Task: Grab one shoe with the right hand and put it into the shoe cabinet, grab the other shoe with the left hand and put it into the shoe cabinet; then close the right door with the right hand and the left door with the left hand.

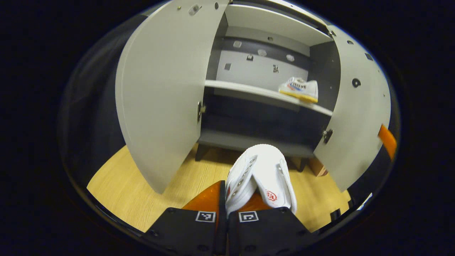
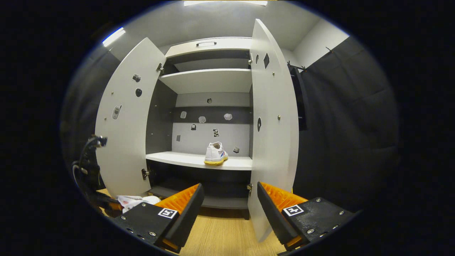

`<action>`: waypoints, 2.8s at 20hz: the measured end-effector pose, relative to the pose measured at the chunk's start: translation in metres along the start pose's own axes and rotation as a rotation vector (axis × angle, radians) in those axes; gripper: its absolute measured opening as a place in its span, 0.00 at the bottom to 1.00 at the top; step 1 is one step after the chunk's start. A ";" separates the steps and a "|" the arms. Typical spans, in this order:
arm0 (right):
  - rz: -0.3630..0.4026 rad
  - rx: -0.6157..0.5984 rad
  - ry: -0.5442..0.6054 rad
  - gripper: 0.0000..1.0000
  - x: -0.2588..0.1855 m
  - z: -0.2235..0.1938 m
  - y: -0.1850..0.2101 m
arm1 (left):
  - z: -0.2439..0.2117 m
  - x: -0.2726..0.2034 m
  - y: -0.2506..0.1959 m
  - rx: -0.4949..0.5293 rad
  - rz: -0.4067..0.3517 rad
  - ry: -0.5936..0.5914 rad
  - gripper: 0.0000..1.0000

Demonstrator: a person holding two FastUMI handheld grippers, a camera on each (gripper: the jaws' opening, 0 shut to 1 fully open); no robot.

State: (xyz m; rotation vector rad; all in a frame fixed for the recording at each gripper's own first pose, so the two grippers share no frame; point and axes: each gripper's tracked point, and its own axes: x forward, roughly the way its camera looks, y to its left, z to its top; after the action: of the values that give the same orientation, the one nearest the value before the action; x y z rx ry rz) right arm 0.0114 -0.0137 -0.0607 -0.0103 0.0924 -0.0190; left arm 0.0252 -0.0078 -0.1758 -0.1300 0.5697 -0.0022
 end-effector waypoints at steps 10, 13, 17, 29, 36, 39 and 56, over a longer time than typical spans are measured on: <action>-0.027 0.000 -0.008 0.92 -0.012 0.003 -0.009 | 0.223 0.093 -0.060 0.132 -0.014 -0.211 0.09; -0.051 0.008 -0.007 0.92 -0.010 0.002 -0.016 | 0.236 0.140 -0.072 0.208 0.024 -0.231 0.09; -0.086 0.017 0.013 0.92 -0.013 0.001 -0.027 | 0.227 0.178 -0.087 0.180 -0.002 -0.173 0.09; -0.067 0.030 0.042 0.92 -0.022 0.000 -0.010 | 0.226 0.246 -0.088 0.194 0.043 -0.065 0.08; -0.093 0.055 0.060 0.92 -0.052 0.001 -0.007 | 0.220 0.270 -0.077 0.032 0.034 0.044 0.09; -0.127 0.044 0.067 0.92 -0.066 0.001 -0.014 | 0.222 0.268 -0.093 -0.007 -0.004 0.059 0.20; -0.148 0.051 0.053 0.92 -0.085 0.003 -0.023 | 0.232 0.249 -0.064 0.017 -0.083 0.000 0.58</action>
State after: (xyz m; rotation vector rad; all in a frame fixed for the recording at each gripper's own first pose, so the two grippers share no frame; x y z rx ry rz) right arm -0.0729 -0.0354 -0.0499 0.0343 0.1445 -0.1698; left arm 0.3620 -0.0525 -0.1079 -0.1368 0.5637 -0.0879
